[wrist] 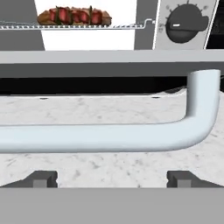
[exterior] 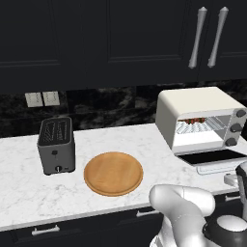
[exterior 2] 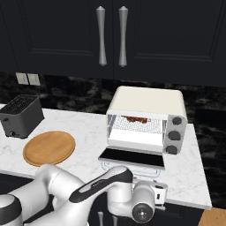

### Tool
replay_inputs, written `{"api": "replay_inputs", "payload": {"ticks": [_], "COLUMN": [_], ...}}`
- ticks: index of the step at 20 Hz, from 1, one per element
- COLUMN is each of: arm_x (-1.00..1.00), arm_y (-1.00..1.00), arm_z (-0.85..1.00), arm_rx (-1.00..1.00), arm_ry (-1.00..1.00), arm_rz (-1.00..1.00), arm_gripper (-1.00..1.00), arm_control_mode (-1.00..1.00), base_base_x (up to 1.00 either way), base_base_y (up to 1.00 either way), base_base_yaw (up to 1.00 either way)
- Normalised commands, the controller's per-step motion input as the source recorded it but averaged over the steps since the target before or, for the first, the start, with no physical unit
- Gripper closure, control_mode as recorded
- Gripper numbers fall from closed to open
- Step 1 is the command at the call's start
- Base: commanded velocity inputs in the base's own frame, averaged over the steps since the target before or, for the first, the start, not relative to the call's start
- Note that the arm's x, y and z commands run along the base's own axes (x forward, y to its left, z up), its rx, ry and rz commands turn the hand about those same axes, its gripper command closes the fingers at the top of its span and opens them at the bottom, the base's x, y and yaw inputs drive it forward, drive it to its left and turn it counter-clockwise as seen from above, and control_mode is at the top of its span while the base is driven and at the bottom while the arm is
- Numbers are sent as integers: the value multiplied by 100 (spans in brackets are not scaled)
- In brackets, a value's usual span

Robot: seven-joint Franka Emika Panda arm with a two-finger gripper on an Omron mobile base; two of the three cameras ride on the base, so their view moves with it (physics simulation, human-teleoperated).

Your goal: Pick up the kebab skewer and baguette bread, and place them inside the toaster oven. Close the toaster oven door and start by setting the timer.

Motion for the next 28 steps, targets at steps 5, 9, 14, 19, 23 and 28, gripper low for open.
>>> {"api": "replay_inputs", "payload": {"ticks": [5, 9, 14, 19, 23, 28], "arm_x": [35, 23, 19, 19, 28, 38], "arm_y": [15, 1, 0, 5, 13, 17], "arm_z": [0, 24, 57, 80, 75, 73], "arm_rx": [0, 0, 0, 0, 0, 0], "arm_ry": [-2, -3, -5, -1, 0, 0], "arm_rz": [2, 0, 0, 0, 0, 0], "arm_gripper": [-100, -100, -100, -100, -100, -100], "arm_control_mode": [-100, -100, -100, -100, -100, -100], "base_base_x": [0, 0, 0, 0, 0, 0], "base_base_y": [0, 0, 0, 0, 0, 0], "base_base_yaw": [0, 0, 0, 0, 0, 0]}}
